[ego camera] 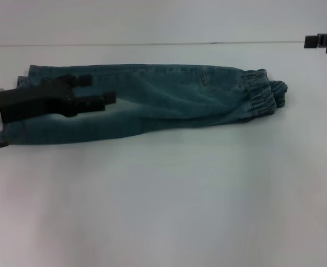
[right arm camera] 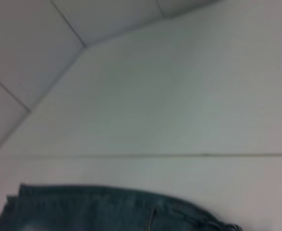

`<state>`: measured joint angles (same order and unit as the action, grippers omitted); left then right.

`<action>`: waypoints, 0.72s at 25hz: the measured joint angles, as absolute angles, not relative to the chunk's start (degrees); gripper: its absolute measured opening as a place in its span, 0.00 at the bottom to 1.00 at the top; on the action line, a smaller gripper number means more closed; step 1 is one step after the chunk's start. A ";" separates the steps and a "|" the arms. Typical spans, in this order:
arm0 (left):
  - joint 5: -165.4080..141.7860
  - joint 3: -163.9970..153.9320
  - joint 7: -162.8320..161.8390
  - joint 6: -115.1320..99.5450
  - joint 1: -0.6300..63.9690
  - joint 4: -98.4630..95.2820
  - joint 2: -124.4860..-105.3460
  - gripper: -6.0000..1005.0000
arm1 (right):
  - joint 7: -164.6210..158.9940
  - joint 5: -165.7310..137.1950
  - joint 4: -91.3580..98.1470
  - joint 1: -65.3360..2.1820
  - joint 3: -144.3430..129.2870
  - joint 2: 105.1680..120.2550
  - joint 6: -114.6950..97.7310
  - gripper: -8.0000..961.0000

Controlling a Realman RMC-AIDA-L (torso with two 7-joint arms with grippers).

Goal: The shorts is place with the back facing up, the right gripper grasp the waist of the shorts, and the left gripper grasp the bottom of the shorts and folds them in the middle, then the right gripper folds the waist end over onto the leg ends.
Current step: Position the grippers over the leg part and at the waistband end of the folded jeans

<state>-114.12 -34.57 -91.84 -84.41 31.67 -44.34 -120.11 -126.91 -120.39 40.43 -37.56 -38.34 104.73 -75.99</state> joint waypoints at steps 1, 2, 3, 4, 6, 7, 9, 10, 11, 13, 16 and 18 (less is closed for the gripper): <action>-114.13 -34.62 -91.61 -85.70 31.76 -44.37 -120.11 0.94 | -129.07 -122.92 41.94 -38.35 -39.18 104.33 -76.98 0.98; -114.13 -34.68 -91.50 -86.22 31.84 -44.40 -120.11 0.94 | -131.03 -125.84 43.53 -39.22 -39.63 104.31 -77.77 0.97; -114.14 -34.77 -91.47 -86.30 31.88 -44.39 -120.11 0.94 | -132.60 -128.32 44.65 -40.04 -39.85 104.41 -78.39 0.97; -114.15 -35.01 -91.44 -86.29 31.92 -44.27 -120.11 0.94 | -134.01 -130.91 45.52 -41.08 -40.03 104.67 -79.38 0.97; -114.15 -35.24 -91.27 -86.13 31.93 -44.01 -120.19 0.94 | -136.04 -135.41 45.81 -43.29 -40.96 105.48 -80.16 0.96; -114.15 -35.27 -91.14 -86.11 31.93 -43.95 -120.25 0.94 | -136.69 -137.34 45.65 -44.27 -41.59 105.94 -80.12 0.96; -114.15 -35.40 -90.78 -86.10 31.94 -43.85 -120.52 0.94 | -138.08 -141.36 45.37 -46.09 -43.23 107.09 -78.67 0.95; -114.15 -35.44 -90.67 -86.01 31.97 -43.84 -120.57 0.94 | -138.62 -142.70 45.34 -46.64 -43.79 107.64 -77.60 0.95; -114.15 -35.46 -90.63 -85.85 31.99 -43.79 -120.64 0.94 | -139.17 -144.21 45.24 -47.25 -44.39 108.32 -76.30 0.94; -114.15 -35.48 -90.62 -85.07 32.00 -43.67 -120.77 0.94 | -139.69 -146.41 44.78 -48.05 -44.86 109.37 -74.24 0.94; -114.13 -35.49 -90.60 -84.02 31.88 -43.59 -120.97 0.94 | -139.76 -147.93 42.35 -49.45 -45.33 110.29 -71.32 0.92; -114.13 -35.50 -90.53 -83.89 31.83 -43.43 -121.06 0.94 | -139.76 -148.25 39.78 -50.37 -46.16 110.49 -69.35 0.92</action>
